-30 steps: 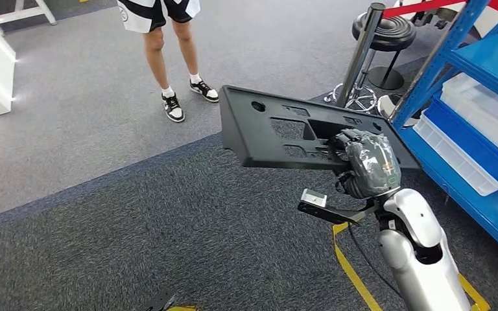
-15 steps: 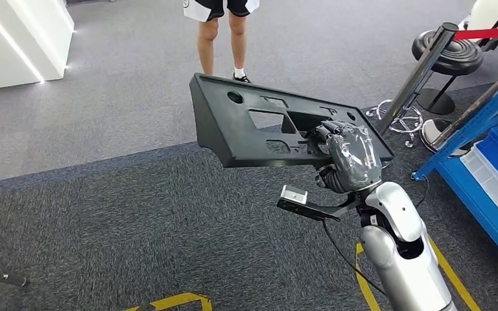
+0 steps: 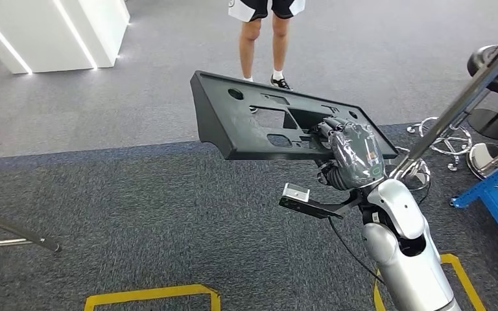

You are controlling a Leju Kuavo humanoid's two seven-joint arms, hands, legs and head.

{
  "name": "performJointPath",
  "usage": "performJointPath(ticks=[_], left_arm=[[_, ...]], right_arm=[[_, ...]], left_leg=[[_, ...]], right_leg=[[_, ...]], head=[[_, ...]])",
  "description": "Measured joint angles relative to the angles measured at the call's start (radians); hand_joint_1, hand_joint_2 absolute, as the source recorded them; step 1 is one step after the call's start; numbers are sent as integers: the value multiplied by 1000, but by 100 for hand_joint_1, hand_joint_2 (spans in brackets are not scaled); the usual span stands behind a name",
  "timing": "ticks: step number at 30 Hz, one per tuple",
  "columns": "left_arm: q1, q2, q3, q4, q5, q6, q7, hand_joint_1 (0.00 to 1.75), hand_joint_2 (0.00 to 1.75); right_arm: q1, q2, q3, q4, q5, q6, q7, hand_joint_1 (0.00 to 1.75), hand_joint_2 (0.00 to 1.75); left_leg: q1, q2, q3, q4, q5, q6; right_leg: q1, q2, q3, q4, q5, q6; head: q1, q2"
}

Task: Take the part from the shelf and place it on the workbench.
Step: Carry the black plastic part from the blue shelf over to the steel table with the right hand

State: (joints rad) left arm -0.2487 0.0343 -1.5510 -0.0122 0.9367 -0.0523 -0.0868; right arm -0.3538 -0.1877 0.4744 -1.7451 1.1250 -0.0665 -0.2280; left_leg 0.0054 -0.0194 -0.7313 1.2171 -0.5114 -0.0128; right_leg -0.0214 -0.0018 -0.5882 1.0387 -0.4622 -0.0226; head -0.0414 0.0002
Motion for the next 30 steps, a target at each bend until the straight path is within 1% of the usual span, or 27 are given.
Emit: performJointPath(ticks=[1,2,3,4,5,7,8,10,11,12,13,14,15,16,17,18,19,20,21,22,23,24,25,26,27,28,30], left_arm=[[0,0,0,0,2,-1,0,0,175],[1,0,-1,0,3,-3,0,0,175],[2,0,-1,0,4,-4,0,0,175],[3,1,-1,0,4,-4,0,0,175],[3,1,-1,0,5,-5,0,0,175],[1,3,-1,0,5,-5,0,0,175],[0,4,-1,0,6,-5,0,0,175],[2,7,-2,1,6,-5,0,0,175],[4,8,-2,1,6,-5,0,0,175],[5,9,-2,2,6,-5,0,0,175],[5,9,-2,2,6,-5,0,0,175],[5,9,-2,2,6,-5,0,0,175],[4,9,-2,2,6,-4,0,0,175],[4,9,-2,2,6,-3,0,0,175],[5,9,-2,2,7,-3,0,0,175],[7,9,-3,2,8,-2,0,0,175],[8,9,-3,2,8,-2,0,0,175],[9,9,-3,2,10,-3,-1,0,175],[9,9,-3,2,12,-3,-2,0,175],[9,9,-3,2,13,-4,-3,0,175],[10,9,-3,2,14,-5,-4,0,175],[12,9,-3,2,15,-5,-5,0,175],[15,10,-3,2,15,-5,-5,0,175],[19,11,-3,3,15,-5,-5,0,175],[21,11,-3,4,15,-6,-5,0,175],[21,12,-3,4,15,-7,-6,0,175],[18,12,-3,5,16,-8,-6,0,175]], right_arm=[[0,0,1,2,0,0,0,175,175],[0,1,2,4,0,0,0,175,175],[-1,2,4,7,0,0,0,175,175],[-1,4,6,8,0,0,0,175,175],[-2,5,7,9,0,0,0,175,175],[-7,8,8,10,0,-2,0,175,175],[-9,8,8,10,0,-2,0,175,175],[-12,10,8,13,0,-3,0,175,175],[-12,11,9,14,0,-3,0,175,175],[-12,11,9,15,0,-4,0,175,175],[-12,11,10,15,0,-4,0,175,175],[-11,10,10,16,0,-5,0,175,175],[-9,10,10,16,0,-5,-1,175,175],[-6,9,10,18,0,-6,-1,175,175],[-3,8,10,20,0,-6,-1,175,175],[-1,7,10,21,1,-6,-1,175,175],[0,6,10,23,2,-6,-1,175,175],[1,5,10,23,2,-6,0,175,175],[1,4,10,24,3,-6,0,175,175],[1,3,10,24,3,-7,0,175,175],[2,1,10,24,3,-7,0,175,175],[3,0,10,24,4,-7,1,175,175],[4,-1,10,24,4,-8,1,175,175],[3,-1,10,24,4,-8,2,175,175],[3,-1,10,24,4,-8,2,175,175],[3,-2,10,24,4,-9,3,175,175],[4,-2,10,23,5,-10,3,175,175]], left_leg=[[3,8,-29,57,-20,-3],[4,11,-43,86,-24,-5],[5,14,-38,77,-10,-5],[6,19,-11,28,19,-4],[4,35,29,-45,51,0],[-6,65,94,-163,87,12],[-11,71,107,-189,90,19],[-16,54,109,-198,91,31],[-15,45,113,-205,94,37],[-13,36,117,-212,98,43],[-10,27,122,-219,101,50],[-8,19,125,-222,103,54],[-8,9,125,-222,103,58],[-9,-2,124,-220,102,60],[-10,-13,124,-218,102,61],[-11,-26,124,-215,100,61],[-10,-39,124,-210,98,60],[-10,-51,123,-203,94,57],[-10,-63,120,-195,90,53],[-10,-74,114,-189,88,48],[-9,-83,108,-184,87,43],[-8,-93,103,-183,89,37],[-7,-103,100,-184,92,32],[-7,-101,97,-183,91,27],[-8,-86,90,-171,83,22],[-10,-61,76,-142,66,18],[-8,-6,21,-28,7,12]], right_leg=[[2,-14,0,0,-1,-1],[3,-27,0,0,-2,-1],[4,-40,0,1,-3,-1],[5,-52,1,1,-5,1],[6,-63,4,1,-7,3],[9,-82,8,0,-11,10],[11,-90,10,0,-13,15],[11,-106,15,-3,-15,25],[9,-102,17,0,-20,30],[8,-86,12,15,-33,34],[7,-61,-2,51,-56,37],[5,-32,-27,104,-85,37],[6,-13,-60,171,-116,37],[6,-4,-92,231,-137,37],[6,-1,-112,265,-141,37],[5,0,-116,265,-125,37],[5,3,-100,226,-91,36],[3,12,-73,161,-53,35],[2,31,-44,98,-26,34],[0,48,-23,52,-12,33],[0,61,-13,28,-10,31],[2,65,-10,23,-14,29],[1,57,-9,20,-13,25],[0,47,-7,14,-10,20],[-1,36,-3,8,-7,13],[-3,26,1,2,-5,8],[1,2,7,-4,-5,1]], head=[[0,0],[0,0],[0,0],[0,0],[0,0],[0,0],[1,0],[1,0],[1,0],[2,0],[3,0],[3,0],[4,0],[4,0],[4,0],[4,0],[4,0],[4,0],[4,0],[4,0],[4,0],[4,0],[3,0],[4,0],[2,0],[0,0],[-4,0]])
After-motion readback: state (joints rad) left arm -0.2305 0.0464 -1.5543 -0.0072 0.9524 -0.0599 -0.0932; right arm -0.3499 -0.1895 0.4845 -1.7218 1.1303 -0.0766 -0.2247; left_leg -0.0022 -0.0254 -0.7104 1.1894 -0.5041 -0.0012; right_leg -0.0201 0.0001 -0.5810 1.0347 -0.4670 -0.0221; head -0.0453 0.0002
